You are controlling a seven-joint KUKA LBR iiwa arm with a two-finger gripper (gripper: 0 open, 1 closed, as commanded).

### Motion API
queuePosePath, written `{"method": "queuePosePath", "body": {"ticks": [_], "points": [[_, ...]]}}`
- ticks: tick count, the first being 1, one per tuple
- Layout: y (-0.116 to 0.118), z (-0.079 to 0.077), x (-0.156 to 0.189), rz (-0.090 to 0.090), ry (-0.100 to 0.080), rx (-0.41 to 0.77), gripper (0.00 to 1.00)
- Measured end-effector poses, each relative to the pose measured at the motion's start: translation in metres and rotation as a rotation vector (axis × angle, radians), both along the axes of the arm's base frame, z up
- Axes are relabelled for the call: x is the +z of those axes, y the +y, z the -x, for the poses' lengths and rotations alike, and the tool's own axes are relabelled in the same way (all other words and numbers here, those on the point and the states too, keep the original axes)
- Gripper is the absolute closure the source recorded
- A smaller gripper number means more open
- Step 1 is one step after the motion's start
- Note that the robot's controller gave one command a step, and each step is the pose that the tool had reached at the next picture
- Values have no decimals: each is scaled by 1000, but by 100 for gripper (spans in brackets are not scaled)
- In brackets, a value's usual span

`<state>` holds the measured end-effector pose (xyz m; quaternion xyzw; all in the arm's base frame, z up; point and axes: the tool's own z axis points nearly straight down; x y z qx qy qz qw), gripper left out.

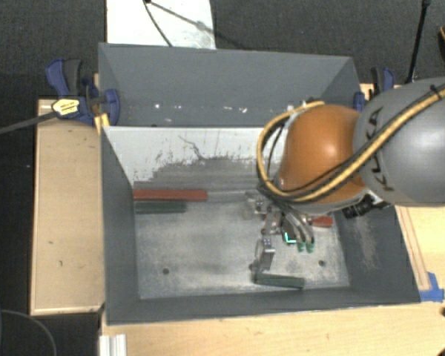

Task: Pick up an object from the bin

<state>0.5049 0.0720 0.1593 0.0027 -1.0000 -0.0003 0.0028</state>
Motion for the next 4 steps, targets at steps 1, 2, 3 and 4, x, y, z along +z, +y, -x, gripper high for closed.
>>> {"method": "queuePosePath", "body": {"ticks": [1, 2, 3, 4], "points": [[-51, 15, -81, 0, -6, 377, 0], [-58, 19, -87, -1, -13, 343, 0], [-58, 21, -89, -2, -6, 338, 100], [-88, 9, 55, 2, -17, 393, 100]]}}
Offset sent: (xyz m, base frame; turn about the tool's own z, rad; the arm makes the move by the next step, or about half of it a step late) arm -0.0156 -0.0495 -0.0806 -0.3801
